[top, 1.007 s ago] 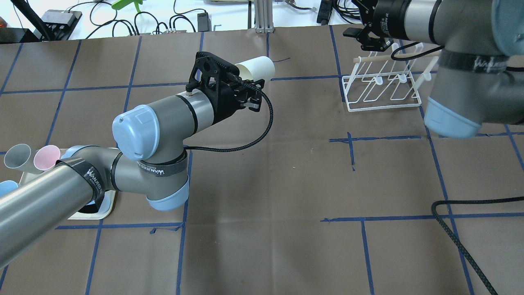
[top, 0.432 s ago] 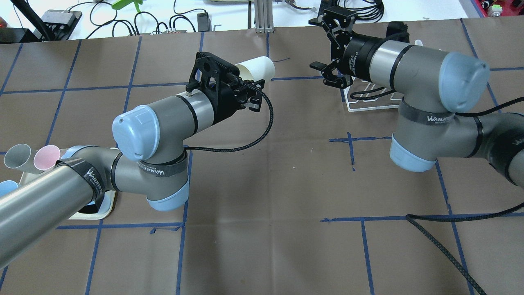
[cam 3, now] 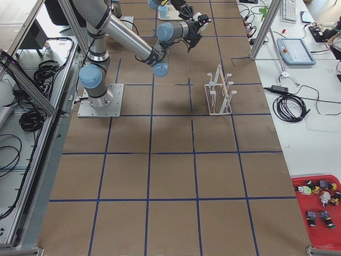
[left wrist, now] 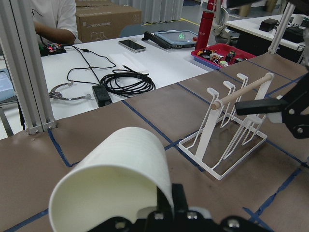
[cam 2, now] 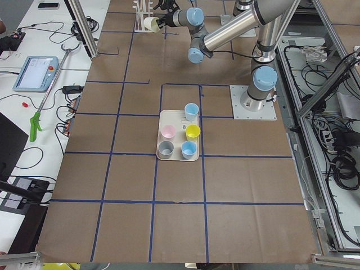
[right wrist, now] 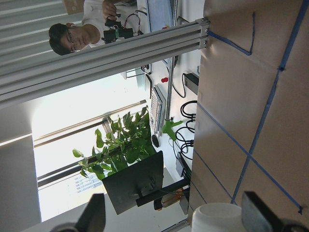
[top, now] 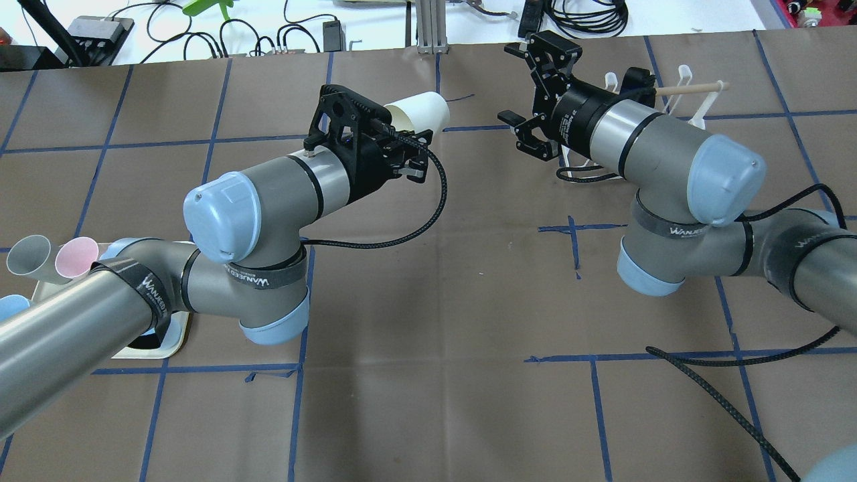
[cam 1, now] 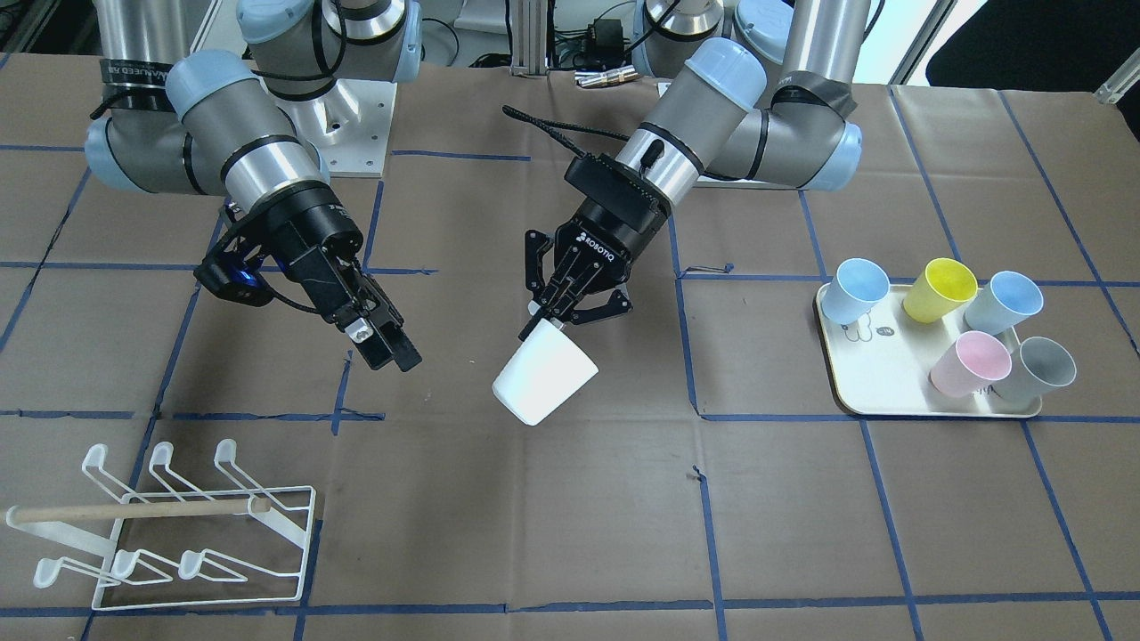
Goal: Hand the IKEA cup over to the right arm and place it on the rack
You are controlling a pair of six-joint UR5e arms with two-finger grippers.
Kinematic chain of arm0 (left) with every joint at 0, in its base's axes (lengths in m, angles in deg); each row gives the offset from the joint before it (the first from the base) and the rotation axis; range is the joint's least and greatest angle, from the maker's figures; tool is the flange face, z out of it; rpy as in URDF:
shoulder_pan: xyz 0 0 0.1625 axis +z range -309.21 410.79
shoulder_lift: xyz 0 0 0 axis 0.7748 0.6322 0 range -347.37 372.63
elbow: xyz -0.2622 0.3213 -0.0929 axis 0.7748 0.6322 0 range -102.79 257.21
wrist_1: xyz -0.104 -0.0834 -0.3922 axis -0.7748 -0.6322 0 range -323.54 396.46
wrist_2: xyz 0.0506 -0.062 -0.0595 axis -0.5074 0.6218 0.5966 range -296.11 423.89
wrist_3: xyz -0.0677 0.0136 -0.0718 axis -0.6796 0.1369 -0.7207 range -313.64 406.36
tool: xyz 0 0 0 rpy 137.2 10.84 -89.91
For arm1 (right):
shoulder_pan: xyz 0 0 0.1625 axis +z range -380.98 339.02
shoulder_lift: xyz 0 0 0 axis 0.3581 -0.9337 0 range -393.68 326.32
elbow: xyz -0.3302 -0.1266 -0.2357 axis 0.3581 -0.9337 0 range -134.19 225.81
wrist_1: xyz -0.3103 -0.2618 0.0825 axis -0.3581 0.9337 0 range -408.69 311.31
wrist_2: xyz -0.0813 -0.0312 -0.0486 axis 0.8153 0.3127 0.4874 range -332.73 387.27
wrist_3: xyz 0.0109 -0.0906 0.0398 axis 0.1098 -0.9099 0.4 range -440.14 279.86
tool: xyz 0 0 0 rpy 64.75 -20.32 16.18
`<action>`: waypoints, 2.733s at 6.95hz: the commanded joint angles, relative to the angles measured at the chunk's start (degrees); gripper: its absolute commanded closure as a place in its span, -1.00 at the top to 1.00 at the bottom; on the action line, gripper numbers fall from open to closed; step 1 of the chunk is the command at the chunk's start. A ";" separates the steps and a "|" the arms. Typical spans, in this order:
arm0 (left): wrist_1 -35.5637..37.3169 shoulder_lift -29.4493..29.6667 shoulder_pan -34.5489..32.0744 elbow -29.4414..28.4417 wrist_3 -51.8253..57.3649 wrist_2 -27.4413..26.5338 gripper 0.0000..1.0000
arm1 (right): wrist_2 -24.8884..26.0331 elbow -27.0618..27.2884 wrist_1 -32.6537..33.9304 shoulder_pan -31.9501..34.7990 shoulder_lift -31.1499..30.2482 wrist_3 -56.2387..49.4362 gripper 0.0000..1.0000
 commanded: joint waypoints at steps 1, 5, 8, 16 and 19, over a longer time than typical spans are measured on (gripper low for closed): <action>0.00 0.00 0.06 0.00 0.00 -0.01 -1.00 | 0.47 0.37 -2.42 0.10 0.41 0.48 1.00; 0.00 -0.08 -0.02 0.00 0.00 -0.01 -1.00 | 0.48 -0.24 -11.05 2.29 0.41 -0.22 1.00; 0.00 0.00 -0.02 0.00 0.00 -0.01 -1.00 | -0.23 -2.97 -12.28 3.00 0.49 -9.24 0.99; 0.00 -0.08 -0.02 0.00 0.00 -0.01 -1.00 | -0.14 -7.09 -16.06 8.80 4.61 -9.54 0.99; 0.00 0.00 -0.02 0.00 0.00 -0.01 -1.00 | 0.39 -9.12 -16.15 10.38 6.20 -9.45 0.98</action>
